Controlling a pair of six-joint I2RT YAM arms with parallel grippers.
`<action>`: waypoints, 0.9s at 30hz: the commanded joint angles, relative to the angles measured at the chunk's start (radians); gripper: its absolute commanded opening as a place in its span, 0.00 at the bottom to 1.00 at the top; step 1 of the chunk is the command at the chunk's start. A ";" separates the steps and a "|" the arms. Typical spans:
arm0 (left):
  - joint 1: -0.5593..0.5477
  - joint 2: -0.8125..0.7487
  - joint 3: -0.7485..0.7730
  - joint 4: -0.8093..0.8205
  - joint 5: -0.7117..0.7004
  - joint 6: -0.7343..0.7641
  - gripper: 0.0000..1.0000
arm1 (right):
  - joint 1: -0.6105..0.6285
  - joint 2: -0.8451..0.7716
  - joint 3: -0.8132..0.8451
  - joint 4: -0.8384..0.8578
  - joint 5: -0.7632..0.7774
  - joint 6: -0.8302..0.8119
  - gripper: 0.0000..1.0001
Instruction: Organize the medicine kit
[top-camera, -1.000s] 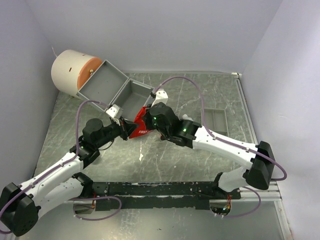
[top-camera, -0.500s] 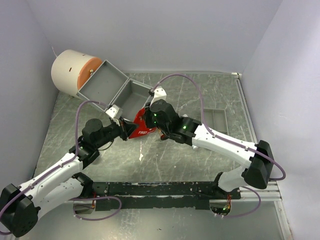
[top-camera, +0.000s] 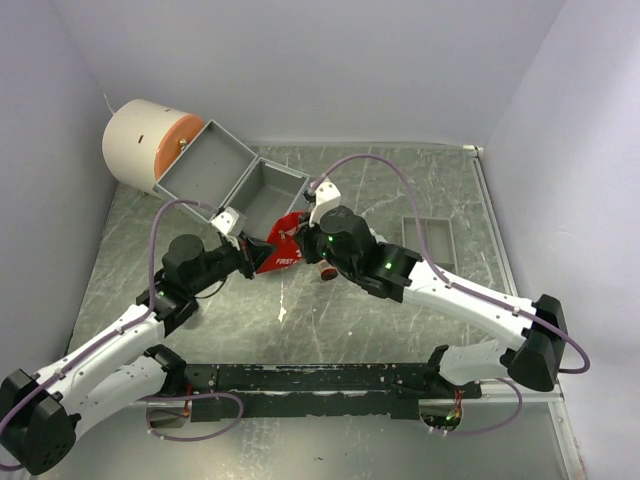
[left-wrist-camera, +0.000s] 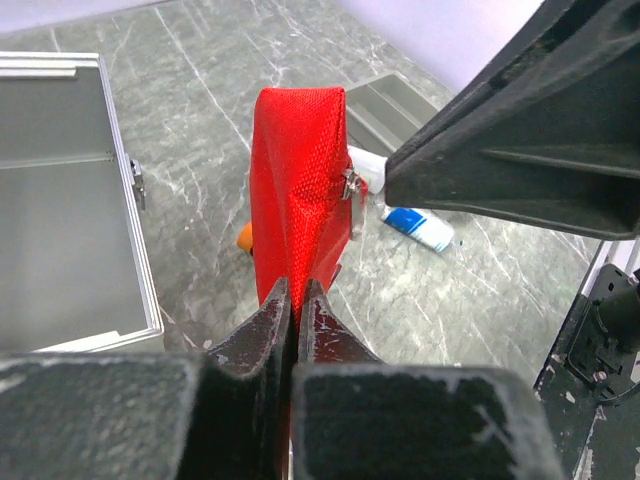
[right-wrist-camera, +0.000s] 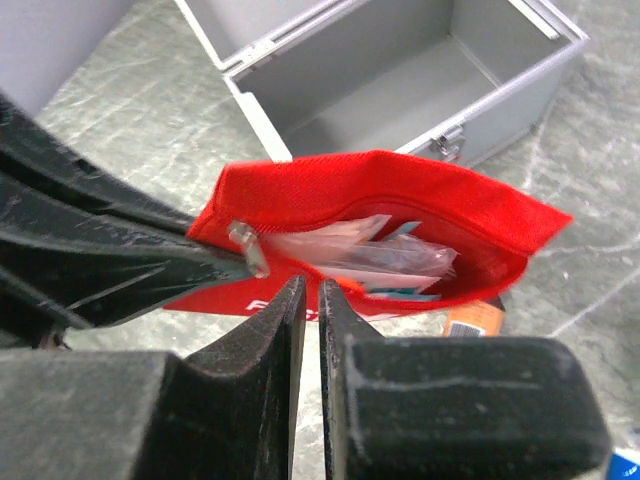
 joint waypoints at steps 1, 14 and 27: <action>-0.003 -0.025 0.047 0.022 0.000 0.030 0.07 | 0.001 -0.044 -0.019 0.072 -0.116 -0.110 0.12; -0.004 -0.050 0.036 0.022 0.030 0.036 0.07 | 0.002 0.025 0.029 0.108 -0.135 -0.083 0.20; -0.004 -0.050 0.024 0.061 0.086 0.037 0.07 | 0.002 0.058 0.059 0.136 -0.069 -0.077 0.30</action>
